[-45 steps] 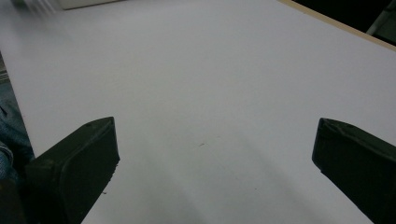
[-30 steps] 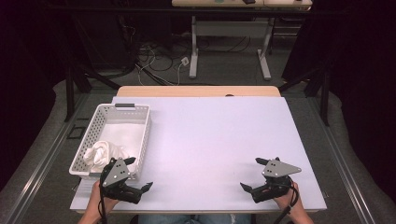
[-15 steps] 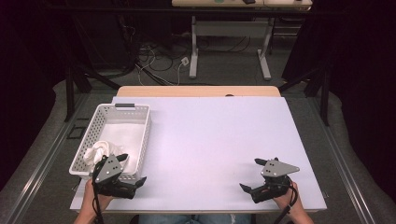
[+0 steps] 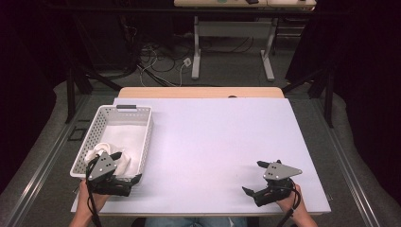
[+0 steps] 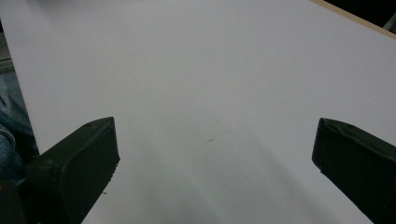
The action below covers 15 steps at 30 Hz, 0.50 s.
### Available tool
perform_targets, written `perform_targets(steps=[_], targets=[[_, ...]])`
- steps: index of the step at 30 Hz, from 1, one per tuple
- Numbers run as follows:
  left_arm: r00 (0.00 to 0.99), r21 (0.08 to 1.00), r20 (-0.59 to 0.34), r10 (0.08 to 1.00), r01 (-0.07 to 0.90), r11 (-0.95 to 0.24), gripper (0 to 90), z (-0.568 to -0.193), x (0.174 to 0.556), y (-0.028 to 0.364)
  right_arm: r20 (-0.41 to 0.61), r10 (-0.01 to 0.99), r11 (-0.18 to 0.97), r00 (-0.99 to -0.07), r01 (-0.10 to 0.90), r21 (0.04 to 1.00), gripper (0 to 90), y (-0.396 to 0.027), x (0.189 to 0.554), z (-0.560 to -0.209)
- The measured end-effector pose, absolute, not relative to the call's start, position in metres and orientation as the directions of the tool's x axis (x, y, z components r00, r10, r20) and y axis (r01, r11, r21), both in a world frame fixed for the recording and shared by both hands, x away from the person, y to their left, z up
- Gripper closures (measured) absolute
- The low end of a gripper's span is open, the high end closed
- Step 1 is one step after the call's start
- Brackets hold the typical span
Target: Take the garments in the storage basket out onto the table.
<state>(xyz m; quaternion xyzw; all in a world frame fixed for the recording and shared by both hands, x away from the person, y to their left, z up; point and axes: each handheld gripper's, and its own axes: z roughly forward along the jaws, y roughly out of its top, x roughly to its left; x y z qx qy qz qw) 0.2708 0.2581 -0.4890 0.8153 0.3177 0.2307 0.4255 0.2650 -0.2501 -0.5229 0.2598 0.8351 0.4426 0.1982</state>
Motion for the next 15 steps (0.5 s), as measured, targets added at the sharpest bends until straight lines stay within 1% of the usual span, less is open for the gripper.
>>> perform_targets(steps=[15], targets=[[0.65, 0.842, 0.094, 0.754, 0.352, -0.409, 0.0, -0.488, 0.279, 0.273, -0.097, 0.602, 0.482, -0.792, 0.263, 0.836, 0.3, -0.249, 0.266, -0.525]])
